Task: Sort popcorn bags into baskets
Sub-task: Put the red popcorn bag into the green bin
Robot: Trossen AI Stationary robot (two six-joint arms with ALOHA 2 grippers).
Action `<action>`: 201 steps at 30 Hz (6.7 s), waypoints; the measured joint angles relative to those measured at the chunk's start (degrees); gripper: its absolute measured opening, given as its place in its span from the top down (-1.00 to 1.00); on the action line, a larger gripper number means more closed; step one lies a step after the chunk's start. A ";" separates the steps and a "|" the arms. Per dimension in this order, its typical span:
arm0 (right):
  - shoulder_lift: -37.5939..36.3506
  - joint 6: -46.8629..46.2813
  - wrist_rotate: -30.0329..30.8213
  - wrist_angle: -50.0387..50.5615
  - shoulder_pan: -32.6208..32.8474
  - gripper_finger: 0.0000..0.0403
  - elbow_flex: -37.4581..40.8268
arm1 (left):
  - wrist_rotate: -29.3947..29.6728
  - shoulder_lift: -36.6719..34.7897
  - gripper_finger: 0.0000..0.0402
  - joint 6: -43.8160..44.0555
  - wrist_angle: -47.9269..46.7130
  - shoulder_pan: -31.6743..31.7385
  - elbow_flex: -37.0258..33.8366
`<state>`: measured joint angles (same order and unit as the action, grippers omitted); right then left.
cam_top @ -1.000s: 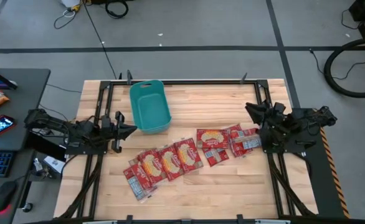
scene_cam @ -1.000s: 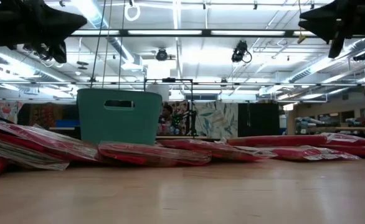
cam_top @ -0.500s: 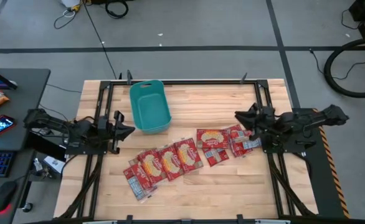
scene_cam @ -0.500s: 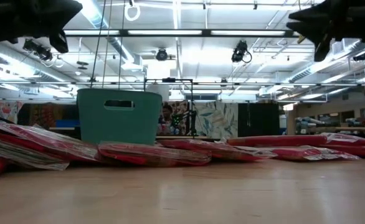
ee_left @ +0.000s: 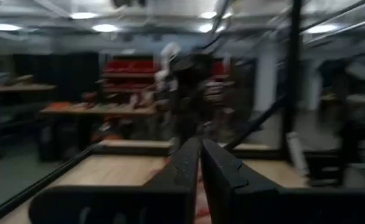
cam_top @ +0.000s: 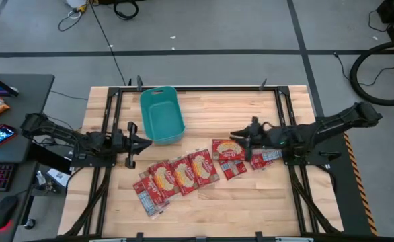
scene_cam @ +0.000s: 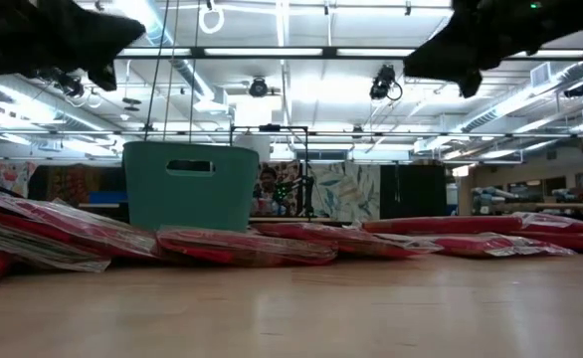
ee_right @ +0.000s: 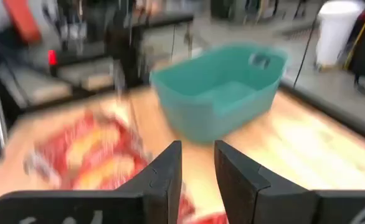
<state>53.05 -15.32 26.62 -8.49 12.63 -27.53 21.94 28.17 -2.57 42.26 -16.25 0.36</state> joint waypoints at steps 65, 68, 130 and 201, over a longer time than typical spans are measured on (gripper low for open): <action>58.36 -9.06 2.44 64.79 6.63 0.08 -42.27 | 3.29 1.83 0.28 6.47 -6.26 0.00 1.25; 58.20 -9.15 2.55 63.39 6.66 0.08 -41.19 | 3.29 1.83 0.28 6.47 -6.26 0.00 1.25; 58.38 29.66 26.21 74.39 -8.23 0.90 -68.37 | 3.31 1.83 0.28 7.10 -6.56 0.02 1.31; 59.00 88.93 -5.88 30.91 -17.84 0.43 -68.37 | 8.43 2.55 0.28 6.46 -5.64 0.02 1.29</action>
<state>112.05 73.61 20.74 22.42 -5.20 -95.90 30.37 30.72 3.89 36.62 -16.24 1.65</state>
